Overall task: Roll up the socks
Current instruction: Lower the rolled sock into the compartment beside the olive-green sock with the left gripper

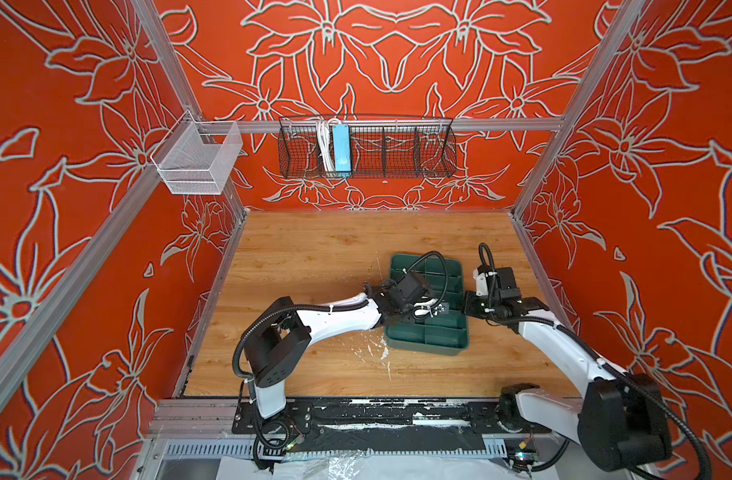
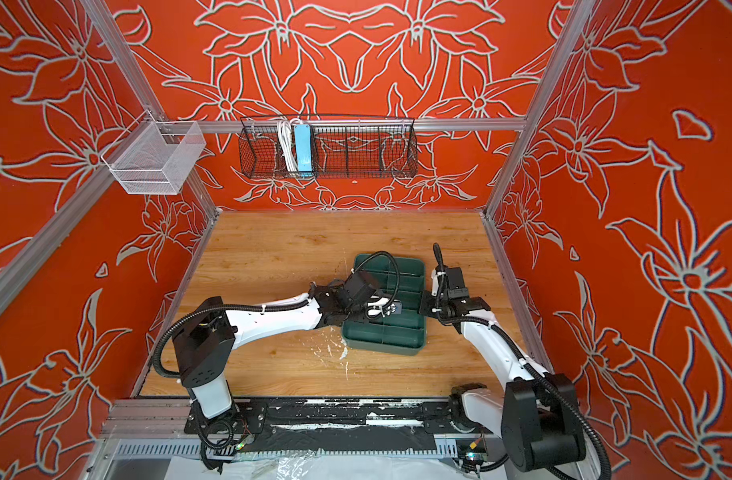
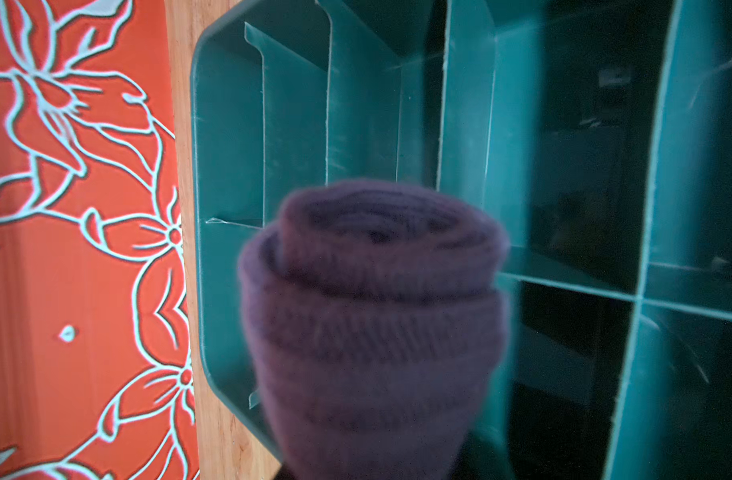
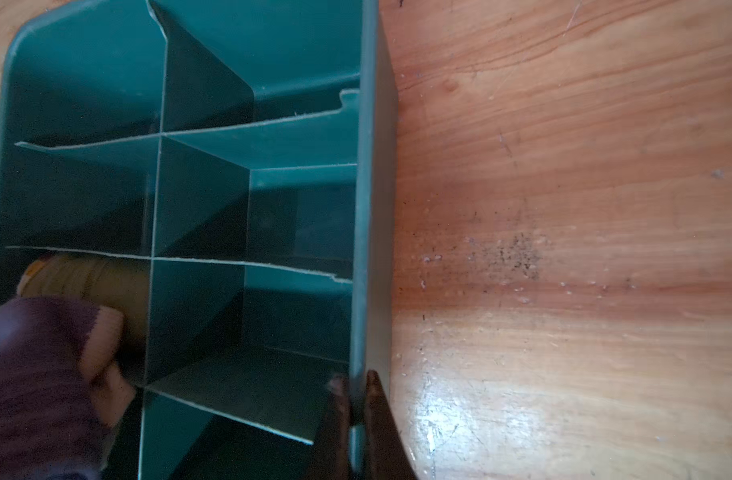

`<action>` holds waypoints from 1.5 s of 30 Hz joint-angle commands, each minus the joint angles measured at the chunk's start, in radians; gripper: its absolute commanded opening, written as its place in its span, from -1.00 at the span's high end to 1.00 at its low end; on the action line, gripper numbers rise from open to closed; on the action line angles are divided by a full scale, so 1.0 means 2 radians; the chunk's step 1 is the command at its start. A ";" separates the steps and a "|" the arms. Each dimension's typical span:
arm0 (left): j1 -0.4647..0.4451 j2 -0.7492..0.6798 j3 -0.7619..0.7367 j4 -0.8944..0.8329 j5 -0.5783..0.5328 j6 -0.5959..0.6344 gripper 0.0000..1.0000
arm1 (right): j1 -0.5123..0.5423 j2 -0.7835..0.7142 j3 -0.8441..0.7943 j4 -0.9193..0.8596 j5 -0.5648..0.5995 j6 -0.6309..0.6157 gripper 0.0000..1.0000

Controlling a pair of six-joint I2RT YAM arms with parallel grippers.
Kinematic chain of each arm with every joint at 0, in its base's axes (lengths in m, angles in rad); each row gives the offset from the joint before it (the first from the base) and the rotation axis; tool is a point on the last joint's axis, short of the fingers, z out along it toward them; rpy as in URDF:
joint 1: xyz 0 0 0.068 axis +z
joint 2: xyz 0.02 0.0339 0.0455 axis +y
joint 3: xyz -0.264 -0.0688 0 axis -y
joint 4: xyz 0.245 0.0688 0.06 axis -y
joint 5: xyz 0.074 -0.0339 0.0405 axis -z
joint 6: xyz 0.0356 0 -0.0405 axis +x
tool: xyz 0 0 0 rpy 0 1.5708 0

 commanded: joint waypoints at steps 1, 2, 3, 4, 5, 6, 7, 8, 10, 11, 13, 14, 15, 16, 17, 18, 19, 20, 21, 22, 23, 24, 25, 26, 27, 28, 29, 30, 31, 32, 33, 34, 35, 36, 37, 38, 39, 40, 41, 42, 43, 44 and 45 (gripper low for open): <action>-0.002 -0.009 -0.018 -0.002 -0.004 0.002 1.00 | 0.010 -0.010 0.002 -0.012 -0.028 -0.015 1.00; -0.002 -0.013 -0.022 -0.002 -0.003 0.001 1.00 | 0.010 -0.010 0.004 -0.014 -0.029 -0.017 1.00; -0.002 -0.017 -0.028 -0.002 -0.004 0.003 1.00 | 0.012 -0.010 0.006 -0.014 -0.030 -0.018 1.00; -0.002 -0.018 -0.032 0.000 -0.005 0.004 1.00 | 0.014 -0.009 0.006 -0.013 -0.032 -0.018 1.00; -0.002 -0.018 -0.034 -0.001 -0.005 0.005 1.00 | 0.016 -0.010 0.008 -0.012 -0.034 -0.019 1.00; -0.002 -0.016 -0.033 -0.004 -0.005 0.006 1.00 | 0.018 -0.009 0.009 -0.012 -0.036 -0.020 1.00; -0.002 -0.014 -0.032 -0.008 -0.005 0.006 1.00 | 0.021 -0.007 0.011 -0.011 -0.035 -0.020 1.00; -0.002 -0.012 -0.030 -0.011 -0.005 0.005 1.00 | 0.026 -0.005 0.012 -0.011 -0.034 -0.020 1.00; -0.002 -0.010 -0.032 -0.013 -0.003 0.003 1.00 | 0.037 0.001 0.016 -0.010 -0.032 -0.024 1.00; -0.001 -0.009 -0.033 -0.013 -0.006 0.004 1.00 | 0.042 0.005 0.019 -0.012 -0.029 -0.024 1.00; -0.001 -0.007 -0.029 -0.029 -0.005 0.006 1.00 | 0.050 0.014 0.027 -0.018 -0.027 -0.028 1.00; -0.001 -0.006 -0.029 -0.032 -0.007 0.006 1.00 | 0.054 0.016 0.029 -0.018 -0.022 -0.028 1.00; 0.001 -0.007 -0.029 -0.037 -0.005 0.006 1.00 | 0.057 0.018 0.029 -0.015 -0.019 -0.027 1.00; 0.003 -0.009 -0.030 -0.040 -0.004 0.005 1.00 | 0.059 0.021 0.030 -0.011 -0.020 -0.025 1.00; 0.006 -0.011 -0.032 -0.043 -0.001 0.002 1.00 | 0.060 0.023 0.031 -0.010 -0.017 -0.024 1.00; 0.010 -0.012 -0.033 -0.045 0.002 -0.001 1.00 | 0.060 0.025 0.032 -0.008 -0.014 -0.022 1.00; 0.013 -0.013 -0.034 -0.050 0.006 -0.004 1.00 | 0.061 0.027 0.032 -0.006 -0.014 -0.022 1.00; 0.015 -0.012 -0.034 -0.053 0.007 -0.005 1.00 | 0.062 0.027 0.031 -0.005 -0.014 -0.022 1.00; 0.017 -0.012 -0.035 -0.053 0.004 -0.008 1.00 | 0.062 0.029 0.030 -0.003 -0.015 -0.023 1.00; 0.019 -0.008 -0.036 -0.053 -0.001 -0.011 1.00 | 0.063 0.032 0.028 -0.001 -0.017 -0.023 1.00; 0.021 -0.005 -0.034 -0.059 -0.004 -0.015 1.00 | 0.063 0.034 0.029 -0.002 -0.014 -0.023 1.00; 0.022 -0.003 -0.030 -0.071 -0.006 -0.022 1.00 | 0.063 0.035 0.029 -0.005 -0.011 -0.024 1.00; 0.022 -0.002 -0.028 -0.079 -0.007 -0.028 1.00 | 0.063 0.035 0.029 -0.006 -0.010 -0.025 1.00; 0.022 -0.005 -0.030 -0.083 -0.006 -0.033 1.00 | 0.063 0.035 0.028 -0.006 -0.009 -0.025 1.00; 0.022 -0.009 -0.032 -0.085 -0.004 -0.042 1.00 | 0.064 0.032 0.026 -0.006 -0.004 -0.025 1.00; 0.021 -0.015 -0.039 -0.083 -0.004 -0.049 1.00 | 0.064 0.030 0.024 -0.003 -0.001 -0.025 1.00; 0.021 -0.022 -0.045 -0.080 -0.004 -0.055 1.00 | 0.063 0.028 0.023 -0.002 0.001 -0.024 1.00; 0.020 -0.030 -0.052 -0.079 -0.004 -0.059 1.00 | 0.063 0.028 0.022 0.000 0.004 -0.022 1.00; 0.019 -0.040 -0.061 -0.075 -0.007 -0.059 1.00 | 0.063 0.028 0.020 0.002 0.004 -0.020 1.00; 0.017 -0.050 -0.069 -0.073 -0.008 -0.059 1.00 | 0.064 0.029 0.020 0.002 0.006 -0.018 1.00; 0.016 -0.062 -0.079 -0.069 -0.008 -0.074 1.00 | 0.064 0.030 0.019 0.003 0.009 -0.015 1.00; 0.014 -0.075 -0.089 -0.067 -0.006 -0.076 1.00 | 0.063 0.030 0.018 0.005 0.011 -0.012 1.00; 0.013 -0.087 -0.098 -0.065 -0.005 -0.077 1.00 | 0.063 0.031 0.018 0.005 0.014 -0.012 1.00; 0.012 -0.100 -0.109 -0.060 -0.003 -0.080 1.00 | 0.063 0.033 0.018 0.005 0.016 -0.011 1.00; 0.012 -0.112 -0.118 -0.060 0.003 -0.085 1.00 | 0.063 0.034 0.020 0.004 0.018 -0.011 1.00; 0.012 -0.118 -0.123 -0.061 0.008 -0.087 1.00 | 0.064 0.035 0.021 0.003 0.018 -0.011 1.00; 0.011 -0.125 -0.127 -0.064 0.012 -0.088 1.00 | 0.063 0.034 0.021 0.004 0.019 -0.009 1.00; 0.009 -0.128 -0.129 -0.069 0.015 -0.090 1.00 | 0.063 0.034 0.018 0.007 0.020 -0.007 1.00; 0.007 -0.129 -0.129 -0.074 0.015 -0.093 1.00 | 0.063 0.034 0.017 0.010 0.020 -0.006 1.00; 0.004 -0.129 -0.127 -0.081 0.016 -0.095 1.00 | 0.064 0.034 0.017 0.011 0.023 -0.002 1.00; 0.000 -0.128 -0.126 -0.086 0.019 -0.099 1.00 | 0.063 0.034 0.016 0.013 0.026 0.001 1.00; -0.005 -0.127 -0.125 -0.090 0.023 -0.101 1.00 | 0.063 0.034 0.017 0.014 0.026 0.003 1.00; -0.012 -0.126 -0.125 -0.092 0.024 -0.102 1.00 | 0.063 0.034 0.017 0.013 0.026 0.005 1.00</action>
